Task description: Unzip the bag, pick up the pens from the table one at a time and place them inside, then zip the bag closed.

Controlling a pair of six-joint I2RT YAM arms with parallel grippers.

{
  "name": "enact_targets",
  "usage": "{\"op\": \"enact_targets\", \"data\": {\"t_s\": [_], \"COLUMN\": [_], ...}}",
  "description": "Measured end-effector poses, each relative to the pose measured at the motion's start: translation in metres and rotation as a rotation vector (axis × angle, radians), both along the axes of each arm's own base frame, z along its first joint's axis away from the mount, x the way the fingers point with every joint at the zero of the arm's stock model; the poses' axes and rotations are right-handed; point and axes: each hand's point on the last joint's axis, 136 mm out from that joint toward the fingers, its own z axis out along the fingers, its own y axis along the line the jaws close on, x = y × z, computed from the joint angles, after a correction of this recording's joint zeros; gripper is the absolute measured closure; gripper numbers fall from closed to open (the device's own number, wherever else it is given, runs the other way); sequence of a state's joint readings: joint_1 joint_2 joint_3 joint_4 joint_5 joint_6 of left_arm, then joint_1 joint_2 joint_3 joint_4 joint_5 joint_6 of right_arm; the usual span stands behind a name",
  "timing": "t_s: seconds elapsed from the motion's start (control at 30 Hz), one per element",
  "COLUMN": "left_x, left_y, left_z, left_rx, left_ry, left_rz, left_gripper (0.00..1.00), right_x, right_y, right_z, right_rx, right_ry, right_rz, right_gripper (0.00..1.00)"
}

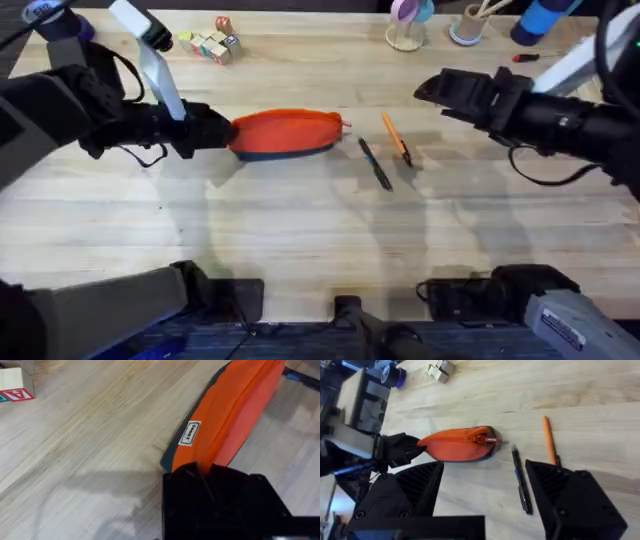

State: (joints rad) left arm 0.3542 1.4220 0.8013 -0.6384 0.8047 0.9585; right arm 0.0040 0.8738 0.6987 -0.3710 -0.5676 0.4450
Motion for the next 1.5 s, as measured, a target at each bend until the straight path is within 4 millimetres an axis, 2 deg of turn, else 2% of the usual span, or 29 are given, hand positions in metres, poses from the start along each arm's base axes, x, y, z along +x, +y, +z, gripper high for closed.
{"op": "enact_targets", "data": {"t_s": [0.23,0.5,0.83,1.27,1.5], "left_x": [0.0,0.0,0.0,0.0,0.0], "left_y": [0.0,0.0,0.0,0.0,0.0], "left_z": [0.0,0.0,0.0,0.0,0.0], "left_rx": [0.0,0.0,0.0,0.0,0.0], "left_ry": [0.0,0.0,0.0,0.0,0.0], "left_rz": [0.0,0.0,0.0,0.0,0.0], "left_gripper": [0.958,0.958,0.958,0.958,0.958], "right_x": [0.026,0.046,0.048,0.047,0.046], "right_y": [0.015,0.026,0.036,0.038,0.055], "right_z": [-0.014,-0.041,-0.075,-0.075,-0.073], "right_rx": [0.085,0.157,0.225,0.232,0.207], "right_ry": [0.039,0.181,0.32,0.324,0.294], "right_rz": [0.071,0.129,0.176,0.187,0.234], "right_gripper": [0.006,0.006,0.006,0.006,0.006]}}
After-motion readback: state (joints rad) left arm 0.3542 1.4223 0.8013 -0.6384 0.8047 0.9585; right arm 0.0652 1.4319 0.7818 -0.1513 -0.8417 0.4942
